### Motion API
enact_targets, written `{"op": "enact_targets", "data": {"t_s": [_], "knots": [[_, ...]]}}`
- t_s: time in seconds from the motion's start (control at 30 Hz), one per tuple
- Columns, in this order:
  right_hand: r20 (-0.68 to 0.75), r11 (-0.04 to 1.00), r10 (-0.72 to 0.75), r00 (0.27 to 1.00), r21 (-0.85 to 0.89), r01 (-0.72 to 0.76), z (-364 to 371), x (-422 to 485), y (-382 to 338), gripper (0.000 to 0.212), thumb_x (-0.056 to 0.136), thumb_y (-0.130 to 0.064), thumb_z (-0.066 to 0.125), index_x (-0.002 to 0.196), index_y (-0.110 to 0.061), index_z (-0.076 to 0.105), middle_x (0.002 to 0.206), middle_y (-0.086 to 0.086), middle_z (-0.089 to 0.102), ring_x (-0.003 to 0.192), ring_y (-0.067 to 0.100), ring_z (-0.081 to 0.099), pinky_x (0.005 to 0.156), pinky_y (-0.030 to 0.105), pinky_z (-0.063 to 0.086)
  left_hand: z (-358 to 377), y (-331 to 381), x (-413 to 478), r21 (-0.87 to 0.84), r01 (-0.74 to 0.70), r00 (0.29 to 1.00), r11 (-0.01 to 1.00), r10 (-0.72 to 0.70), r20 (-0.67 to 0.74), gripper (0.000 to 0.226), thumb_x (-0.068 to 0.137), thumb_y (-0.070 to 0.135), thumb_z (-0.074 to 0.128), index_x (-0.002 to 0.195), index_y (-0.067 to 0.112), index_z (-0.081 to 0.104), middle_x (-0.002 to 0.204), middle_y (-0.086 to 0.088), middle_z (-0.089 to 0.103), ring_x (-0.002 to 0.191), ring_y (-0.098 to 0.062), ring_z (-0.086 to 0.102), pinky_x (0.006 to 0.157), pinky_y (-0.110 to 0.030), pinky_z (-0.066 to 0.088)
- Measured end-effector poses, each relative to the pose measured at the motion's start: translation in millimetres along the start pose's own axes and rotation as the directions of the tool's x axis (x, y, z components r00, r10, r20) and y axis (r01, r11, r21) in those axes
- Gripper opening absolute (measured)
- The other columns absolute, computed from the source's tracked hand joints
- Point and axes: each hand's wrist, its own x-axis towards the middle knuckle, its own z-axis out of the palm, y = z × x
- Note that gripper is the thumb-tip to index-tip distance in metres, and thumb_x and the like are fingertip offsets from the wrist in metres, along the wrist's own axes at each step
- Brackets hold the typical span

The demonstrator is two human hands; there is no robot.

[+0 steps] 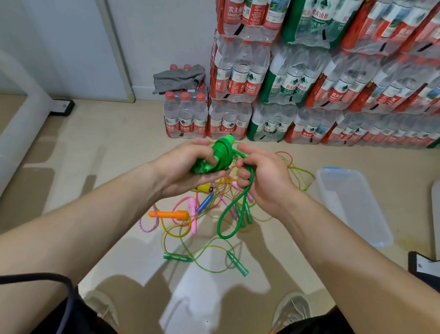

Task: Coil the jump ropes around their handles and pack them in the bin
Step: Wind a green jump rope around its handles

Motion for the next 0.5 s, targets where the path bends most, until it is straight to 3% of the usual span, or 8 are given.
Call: {"op": "enact_targets", "data": {"t_s": [0.1, 0.23, 0.4, 0.5], "knots": [[0.071, 0.995, -0.045, 0.997, -0.08, 0.05, -2, -8, -5, 0.038, 0.096, 0.013, 0.038, 0.124, -0.009, 0.051, 0.075, 0.015, 0.053, 0.049, 0.018, 0.051, 0.047, 0.028, 0.041, -5, 6, 1, 0.043, -0.08, 0.992, 0.996, 0.084, -0.091, 0.035, 0.088, -0.013, 0.049, 0.116, 0.008, 0.046, 0.128, -0.025, 0.048, 0.114, -0.043, 0.063, 0.081, -0.038, 0.062], [0.201, 0.955, -0.023, 0.979, -0.286, 0.081, -4, -15, -10, 0.022, 0.098, 0.005, 0.043, 0.099, -0.008, 0.061, 0.079, 0.014, 0.066, 0.054, 0.02, 0.066, 0.048, 0.026, 0.053, -12, 6, 2, 0.119, -0.138, 0.977, 0.983, 0.155, -0.146, 0.024, 0.094, -0.001, 0.055, 0.118, -0.001, 0.059, 0.121, -0.021, 0.056, 0.099, -0.035, 0.068, 0.076, -0.03, 0.062], [0.369, 0.784, -0.058, 0.928, -0.558, 0.271, -13, -13, -19, 0.032, 0.089, 0.008, 0.046, 0.096, -0.015, 0.067, 0.076, 0.001, 0.075, 0.069, 0.025, 0.068, 0.053, 0.029, 0.05, -16, 5, 1, 0.225, -0.177, 0.967, 0.958, 0.212, -0.142, 0.035, 0.094, 0.017, 0.067, 0.127, 0.004, 0.06, 0.123, -0.02, 0.065, 0.09, -0.041, 0.073, 0.077, -0.036, 0.063], [0.448, 0.592, -0.152, 0.881, -0.673, 0.444, -23, -7, -19, 0.023, 0.078, -0.007, 0.072, 0.091, -0.025, 0.063, 0.076, -0.003, 0.074, 0.065, 0.019, 0.062, 0.061, 0.032, 0.045, -17, 5, -2, 0.244, -0.21, 0.959, 0.947, 0.248, -0.139, 0.042, 0.091, 0.026, 0.071, 0.126, 0.005, 0.06, 0.124, -0.022, 0.065, 0.092, -0.042, 0.073, 0.076, -0.041, 0.063]]}}
